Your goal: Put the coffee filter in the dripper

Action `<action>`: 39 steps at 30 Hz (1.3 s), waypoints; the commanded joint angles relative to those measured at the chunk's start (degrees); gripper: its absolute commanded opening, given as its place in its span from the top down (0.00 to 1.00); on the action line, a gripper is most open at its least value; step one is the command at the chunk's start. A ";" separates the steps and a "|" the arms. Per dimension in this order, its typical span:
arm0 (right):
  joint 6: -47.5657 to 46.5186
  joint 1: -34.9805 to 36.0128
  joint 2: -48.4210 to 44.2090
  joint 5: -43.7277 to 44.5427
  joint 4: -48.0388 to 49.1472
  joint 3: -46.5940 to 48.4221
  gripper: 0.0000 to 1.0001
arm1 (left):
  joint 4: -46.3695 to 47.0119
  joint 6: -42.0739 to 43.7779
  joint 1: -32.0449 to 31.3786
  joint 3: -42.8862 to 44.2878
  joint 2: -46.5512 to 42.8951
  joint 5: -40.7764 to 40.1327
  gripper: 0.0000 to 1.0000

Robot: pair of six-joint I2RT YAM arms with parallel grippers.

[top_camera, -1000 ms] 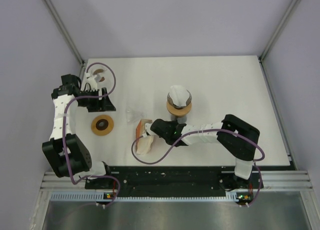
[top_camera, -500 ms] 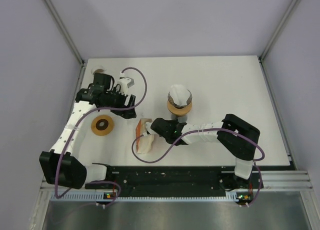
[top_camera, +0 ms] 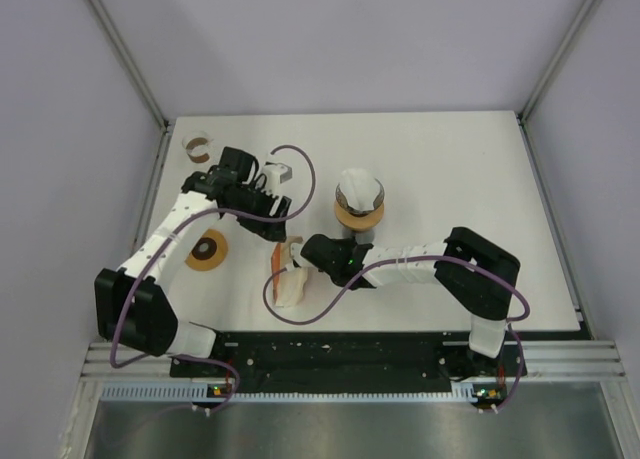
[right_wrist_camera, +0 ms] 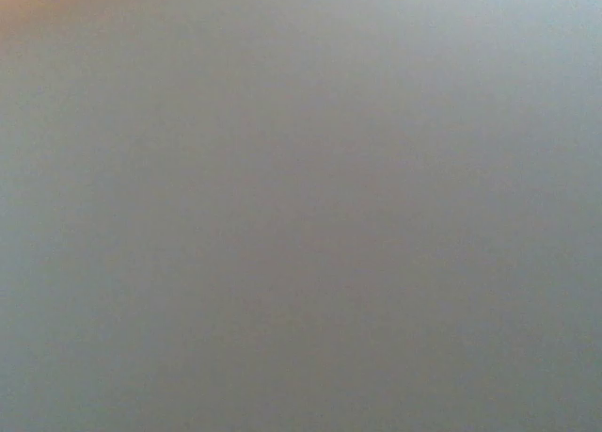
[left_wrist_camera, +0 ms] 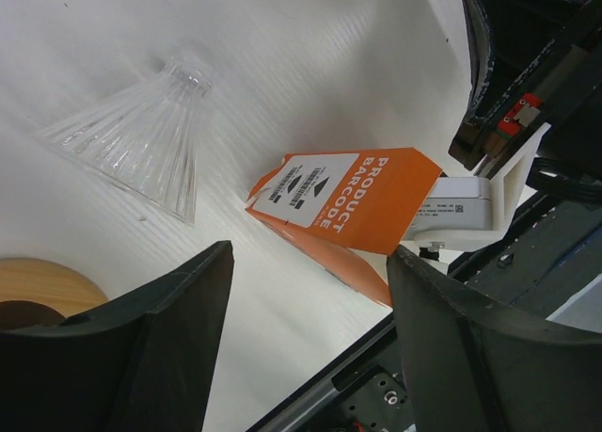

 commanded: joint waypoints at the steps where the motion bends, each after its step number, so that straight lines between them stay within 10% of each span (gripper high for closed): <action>1: -0.10 -0.58 -1.39 0.91 0.47 2.46 1.00 | 2.04 -1.79 -0.65 -0.37 1.79 -0.72 0.31; 7: -0.45 -0.58 -1.83 0.91 0.38 1.93 1.00 | 0.64 -1.62 -0.65 -0.89 3.29 -0.11 0.45; 39: 0.52 -2.95 -8.51 -1.46 1.26 -2.73 1.00 | 2.74 1.72 -0.56 -2.92 -0.57 -7.76 0.57</action>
